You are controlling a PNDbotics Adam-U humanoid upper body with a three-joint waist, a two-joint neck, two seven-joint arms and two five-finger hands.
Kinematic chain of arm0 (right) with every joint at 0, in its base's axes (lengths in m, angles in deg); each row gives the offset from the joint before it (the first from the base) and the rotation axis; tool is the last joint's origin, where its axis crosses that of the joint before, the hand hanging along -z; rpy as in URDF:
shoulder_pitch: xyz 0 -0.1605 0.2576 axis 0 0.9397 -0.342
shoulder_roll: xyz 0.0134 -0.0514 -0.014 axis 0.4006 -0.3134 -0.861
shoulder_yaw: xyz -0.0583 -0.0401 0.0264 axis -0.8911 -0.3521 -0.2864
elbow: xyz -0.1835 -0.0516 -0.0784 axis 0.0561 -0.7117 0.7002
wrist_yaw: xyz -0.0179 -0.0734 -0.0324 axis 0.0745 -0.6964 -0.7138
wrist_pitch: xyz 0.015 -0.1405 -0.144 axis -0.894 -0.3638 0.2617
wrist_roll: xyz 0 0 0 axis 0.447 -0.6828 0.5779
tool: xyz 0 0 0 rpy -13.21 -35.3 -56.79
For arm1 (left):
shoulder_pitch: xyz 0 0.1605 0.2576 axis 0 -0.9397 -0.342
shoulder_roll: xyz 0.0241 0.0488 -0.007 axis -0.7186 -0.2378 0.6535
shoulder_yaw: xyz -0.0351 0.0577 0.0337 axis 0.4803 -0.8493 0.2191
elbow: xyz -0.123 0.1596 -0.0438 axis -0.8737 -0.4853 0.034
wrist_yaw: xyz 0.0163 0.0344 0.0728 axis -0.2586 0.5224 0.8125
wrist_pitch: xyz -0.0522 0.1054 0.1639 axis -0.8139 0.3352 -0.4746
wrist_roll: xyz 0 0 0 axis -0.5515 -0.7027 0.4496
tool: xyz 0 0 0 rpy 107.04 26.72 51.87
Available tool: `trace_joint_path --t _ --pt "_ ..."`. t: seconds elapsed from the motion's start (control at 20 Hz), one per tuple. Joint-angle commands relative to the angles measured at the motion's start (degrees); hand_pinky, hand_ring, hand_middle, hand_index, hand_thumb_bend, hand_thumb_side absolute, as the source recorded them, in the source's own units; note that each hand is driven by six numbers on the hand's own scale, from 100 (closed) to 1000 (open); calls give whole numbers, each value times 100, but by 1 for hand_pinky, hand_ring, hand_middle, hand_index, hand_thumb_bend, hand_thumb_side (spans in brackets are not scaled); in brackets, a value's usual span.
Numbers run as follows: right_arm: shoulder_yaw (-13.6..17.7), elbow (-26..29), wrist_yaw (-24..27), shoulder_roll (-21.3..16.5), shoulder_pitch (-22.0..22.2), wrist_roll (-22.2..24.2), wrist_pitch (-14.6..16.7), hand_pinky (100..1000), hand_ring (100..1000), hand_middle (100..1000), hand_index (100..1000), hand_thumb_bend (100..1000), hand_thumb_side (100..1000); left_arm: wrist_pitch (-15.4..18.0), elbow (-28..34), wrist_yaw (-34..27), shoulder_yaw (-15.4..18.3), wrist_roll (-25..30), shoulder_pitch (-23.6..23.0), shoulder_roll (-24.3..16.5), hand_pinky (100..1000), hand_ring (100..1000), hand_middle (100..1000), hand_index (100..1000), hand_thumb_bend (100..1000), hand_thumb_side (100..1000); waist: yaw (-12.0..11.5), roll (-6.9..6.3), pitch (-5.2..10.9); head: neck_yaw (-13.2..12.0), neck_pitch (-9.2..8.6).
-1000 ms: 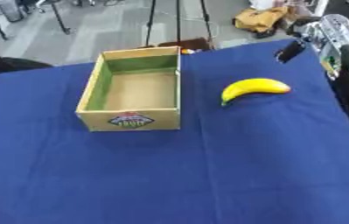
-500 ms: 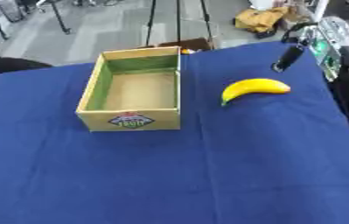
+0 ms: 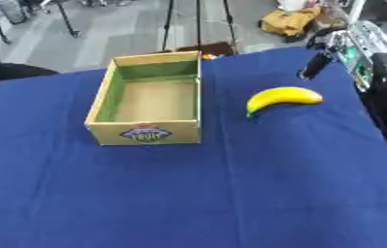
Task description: Pick up objects on the table and place them in the box.
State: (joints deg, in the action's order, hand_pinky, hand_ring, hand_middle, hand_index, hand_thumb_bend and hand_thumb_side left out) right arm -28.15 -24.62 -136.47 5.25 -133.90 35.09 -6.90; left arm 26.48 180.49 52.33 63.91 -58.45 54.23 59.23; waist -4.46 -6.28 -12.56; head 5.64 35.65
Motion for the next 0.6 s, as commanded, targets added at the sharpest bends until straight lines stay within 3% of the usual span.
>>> trace_joint_path --t 0.05,0.2,0.6 --pt "-62 127 248 -37 -90 -59 54 792 1000 938 1000 206 306 1 115 -11 -7 24 60 -70 442 866 875 792 100 1000 -13 11 82 8 -62" --pt "-145 125 410 -17 -61 -29 96 839 1000 942 1000 238 290 0 115 -13 -8 26 59 -68 441 866 874 792 100 998 -14 7 83 14 -65" --pt "-277 100 596 47 -43 237 149 890 1000 976 1000 140 315 -4 115 -21 -13 34 57 -67 441 866 874 791 100 994 -12 4 89 32 -68"
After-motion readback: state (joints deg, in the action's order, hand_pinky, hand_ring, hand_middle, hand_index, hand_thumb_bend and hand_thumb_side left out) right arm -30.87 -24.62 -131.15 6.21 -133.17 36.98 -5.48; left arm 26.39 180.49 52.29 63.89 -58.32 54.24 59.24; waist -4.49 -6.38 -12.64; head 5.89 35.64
